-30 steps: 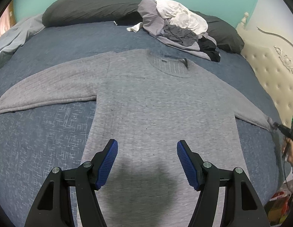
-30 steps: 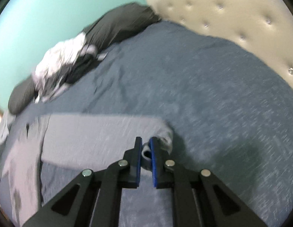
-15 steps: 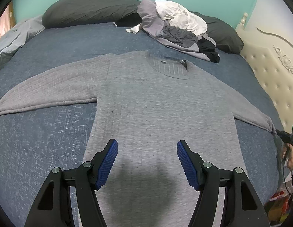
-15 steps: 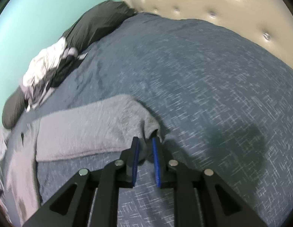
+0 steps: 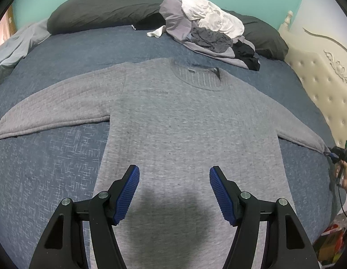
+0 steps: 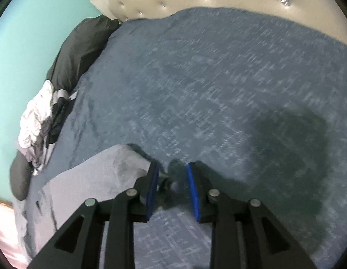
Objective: Fold clothes
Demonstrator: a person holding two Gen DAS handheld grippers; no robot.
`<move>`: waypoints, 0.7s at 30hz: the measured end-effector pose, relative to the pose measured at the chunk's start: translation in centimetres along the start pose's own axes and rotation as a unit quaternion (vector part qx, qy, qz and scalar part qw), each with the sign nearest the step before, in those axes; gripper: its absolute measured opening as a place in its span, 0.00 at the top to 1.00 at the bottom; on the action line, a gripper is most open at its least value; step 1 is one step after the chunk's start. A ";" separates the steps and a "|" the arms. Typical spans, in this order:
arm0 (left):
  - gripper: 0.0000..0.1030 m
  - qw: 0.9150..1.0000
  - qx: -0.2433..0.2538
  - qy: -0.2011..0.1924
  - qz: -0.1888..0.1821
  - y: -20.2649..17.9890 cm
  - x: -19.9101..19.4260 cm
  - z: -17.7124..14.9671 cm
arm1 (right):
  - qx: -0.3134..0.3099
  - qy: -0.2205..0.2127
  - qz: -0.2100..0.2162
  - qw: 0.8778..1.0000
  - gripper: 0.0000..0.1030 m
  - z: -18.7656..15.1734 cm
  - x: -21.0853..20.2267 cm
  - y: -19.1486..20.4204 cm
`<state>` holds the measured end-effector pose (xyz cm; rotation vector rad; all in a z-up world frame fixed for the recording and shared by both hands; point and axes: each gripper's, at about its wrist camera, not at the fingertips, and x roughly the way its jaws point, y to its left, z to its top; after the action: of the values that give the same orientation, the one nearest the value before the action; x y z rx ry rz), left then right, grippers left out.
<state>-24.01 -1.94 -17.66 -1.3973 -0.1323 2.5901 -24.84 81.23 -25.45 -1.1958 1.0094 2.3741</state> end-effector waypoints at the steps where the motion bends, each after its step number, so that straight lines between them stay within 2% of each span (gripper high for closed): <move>1: 0.33 1.000 0.001 0.000 0.000 -0.1 0.1 0.0 | 0.001 0.005 0.005 1.000 0.75 -0.1 0.3 0.2; 8: 0.33 1.000 -0.001 0.001 -0.002 -0.2 0.3 0.0 | 0.006 0.009 0.031 0.999 0.75 -0.6 0.9 0.1; 9: 0.33 1.000 -0.001 0.002 -0.001 -0.2 0.3 0.0 | -0.001 0.008 0.027 1.000 0.75 -0.6 0.9 0.2; 10: 0.33 1.000 -0.002 0.002 -0.001 -0.1 0.3 0.0 | -0.007 0.007 0.024 1.000 0.80 -0.7 0.9 0.3; 11: 0.33 1.000 -0.003 0.002 -0.001 -0.1 0.3 0.0 | -0.014 0.007 0.020 1.000 0.91 -0.7 0.9 0.5; 12: 0.33 1.000 -0.004 0.002 0.000 0.0 0.3 0.0 | -0.021 0.005 0.016 1.000 0.94 -0.8 0.8 0.6; 17: 0.33 1.000 -0.004 0.004 0.003 0.2 0.3 -0.1 | -0.052 -0.034 -0.006 0.998 0.97 -0.2 -0.2 1.3; 21: 0.33 1.000 -0.002 0.007 0.006 0.1 0.5 -0.1 | -0.092 -0.059 -0.043 0.993 0.97 1.5 -1.1 1.8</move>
<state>-24.22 -1.97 -18.15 -1.4203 -0.1288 2.5907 -25.98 81.09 -23.13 -1.1202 0.7004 2.4798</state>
